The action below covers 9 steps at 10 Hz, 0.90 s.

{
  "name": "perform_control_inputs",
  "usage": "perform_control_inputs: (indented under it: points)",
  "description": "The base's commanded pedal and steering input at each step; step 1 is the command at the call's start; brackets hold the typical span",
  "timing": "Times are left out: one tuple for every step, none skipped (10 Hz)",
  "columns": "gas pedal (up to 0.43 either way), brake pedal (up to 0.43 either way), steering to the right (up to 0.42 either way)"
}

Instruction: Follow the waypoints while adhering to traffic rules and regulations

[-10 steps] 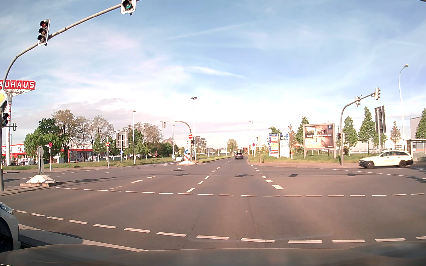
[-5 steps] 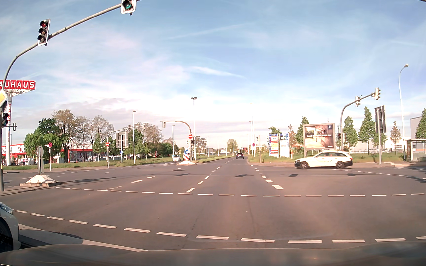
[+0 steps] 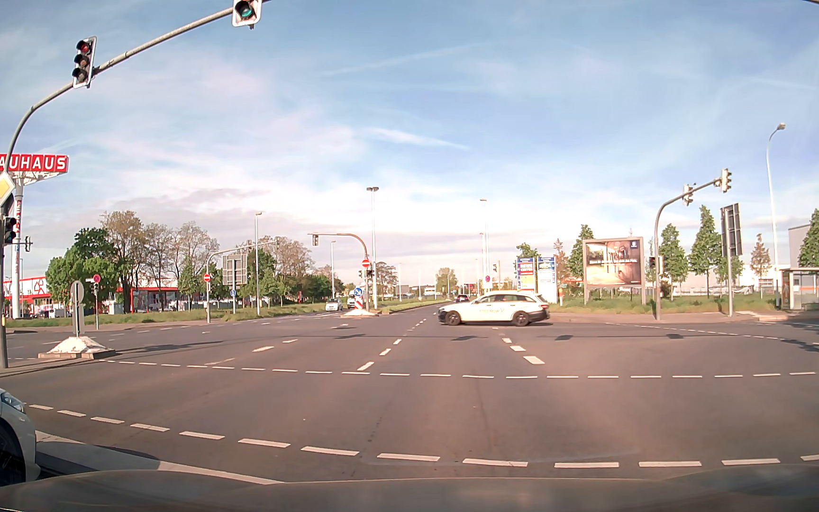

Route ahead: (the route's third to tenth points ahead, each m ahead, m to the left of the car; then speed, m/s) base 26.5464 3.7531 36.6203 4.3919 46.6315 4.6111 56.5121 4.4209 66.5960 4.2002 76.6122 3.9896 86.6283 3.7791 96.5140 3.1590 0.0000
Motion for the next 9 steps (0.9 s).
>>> perform_control_inputs:
  points:
    - [0.000, 0.098, -0.005]
    - [0.000, 0.104, -0.006]
    - [0.000, 0.104, -0.005]
    - [0.000, 0.104, -0.005]
    - [0.000, 0.104, -0.006]
    - [0.000, 0.104, -0.005]
    - [0.000, 0.104, -0.005]
    - [0.000, 0.104, -0.006]
    - [0.000, 0.104, -0.005]
